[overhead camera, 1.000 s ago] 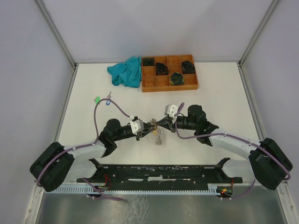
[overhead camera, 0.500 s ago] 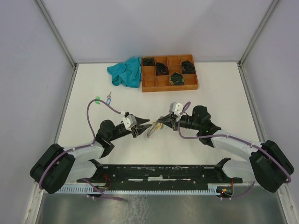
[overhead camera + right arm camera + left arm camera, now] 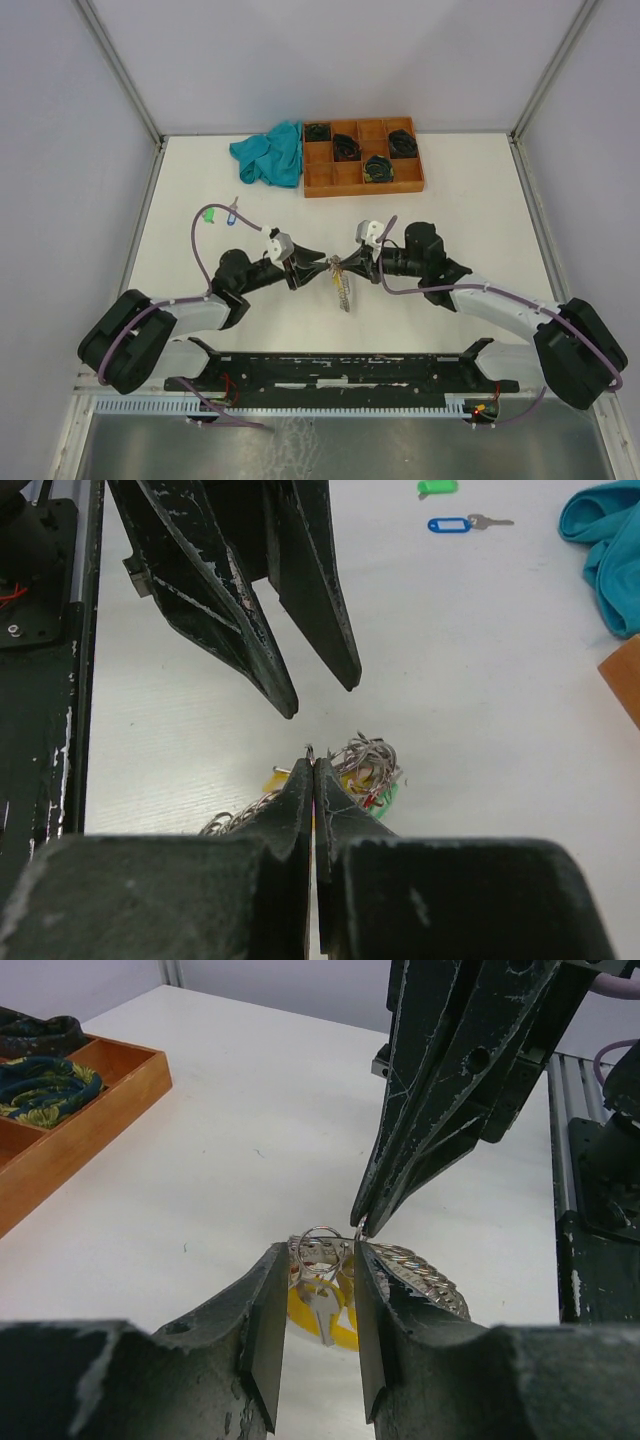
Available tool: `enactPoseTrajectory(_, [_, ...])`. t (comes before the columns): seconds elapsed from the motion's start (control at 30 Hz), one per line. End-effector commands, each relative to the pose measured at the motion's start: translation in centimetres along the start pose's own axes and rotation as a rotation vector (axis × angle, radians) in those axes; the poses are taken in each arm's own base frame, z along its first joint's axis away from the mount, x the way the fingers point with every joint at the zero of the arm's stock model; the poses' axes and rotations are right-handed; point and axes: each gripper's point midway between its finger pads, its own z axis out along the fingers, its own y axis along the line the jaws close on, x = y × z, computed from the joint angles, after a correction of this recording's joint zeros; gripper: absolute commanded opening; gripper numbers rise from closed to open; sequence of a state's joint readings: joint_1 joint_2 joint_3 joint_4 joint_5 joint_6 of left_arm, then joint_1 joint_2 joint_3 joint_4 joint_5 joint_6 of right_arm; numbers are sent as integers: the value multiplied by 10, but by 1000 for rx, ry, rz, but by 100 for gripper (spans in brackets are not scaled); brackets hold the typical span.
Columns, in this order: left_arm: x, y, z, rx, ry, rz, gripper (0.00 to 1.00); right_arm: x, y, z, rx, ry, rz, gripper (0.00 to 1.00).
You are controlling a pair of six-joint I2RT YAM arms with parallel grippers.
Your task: Put the keys on the keyring
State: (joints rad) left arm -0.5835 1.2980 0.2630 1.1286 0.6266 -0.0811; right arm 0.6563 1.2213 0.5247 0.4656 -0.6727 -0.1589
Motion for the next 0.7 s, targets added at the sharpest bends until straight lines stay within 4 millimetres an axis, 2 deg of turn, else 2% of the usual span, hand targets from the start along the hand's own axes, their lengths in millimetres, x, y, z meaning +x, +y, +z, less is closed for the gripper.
enactPoseTrajectory(0.0, [-11,14,3,-67,-24,-20,40,-10,-9,-2,8,81,-13,1])
enactPoseTrajectory(0.13, [-3,34,-3,-193,7,-57,42,2,-10,-2,-1,182,29,1])
enactPoseTrajectory(0.27, [0,50,-15,-323,23,-86,43,15,-7,8,-20,260,32,0])
enactPoseTrajectory(0.5, [2,86,-59,-640,8,-131,49,40,-4,38,-20,422,-37,1])
enactPoseTrajectory(0.67, [4,105,-89,-820,-34,-194,57,62,-2,61,-23,512,-52,2])
